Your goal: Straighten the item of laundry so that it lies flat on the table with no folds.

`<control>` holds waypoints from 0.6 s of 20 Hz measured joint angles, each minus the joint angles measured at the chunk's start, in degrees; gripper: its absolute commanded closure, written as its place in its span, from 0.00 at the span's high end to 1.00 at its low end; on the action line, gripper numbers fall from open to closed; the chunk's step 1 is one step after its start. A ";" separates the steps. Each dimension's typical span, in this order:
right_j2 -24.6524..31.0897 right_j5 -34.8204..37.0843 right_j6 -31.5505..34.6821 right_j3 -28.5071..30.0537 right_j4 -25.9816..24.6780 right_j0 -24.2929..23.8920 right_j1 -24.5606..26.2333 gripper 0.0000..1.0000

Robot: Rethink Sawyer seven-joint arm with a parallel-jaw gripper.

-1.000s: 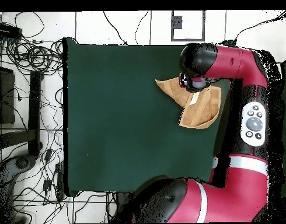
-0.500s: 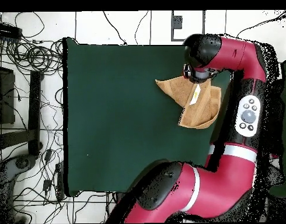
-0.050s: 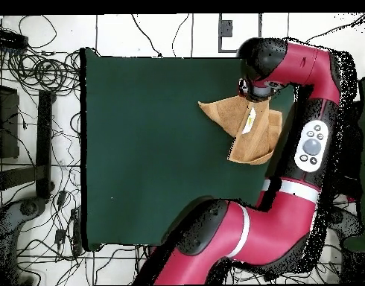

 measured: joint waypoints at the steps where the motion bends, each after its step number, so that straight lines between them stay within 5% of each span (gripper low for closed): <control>1: 0.24 0.03 -0.35 -0.55 -0.39 0.00 0.21 0.00; 12: 6.40 0.04 -7.94 -6.88 -5.49 -1.09 1.89 0.00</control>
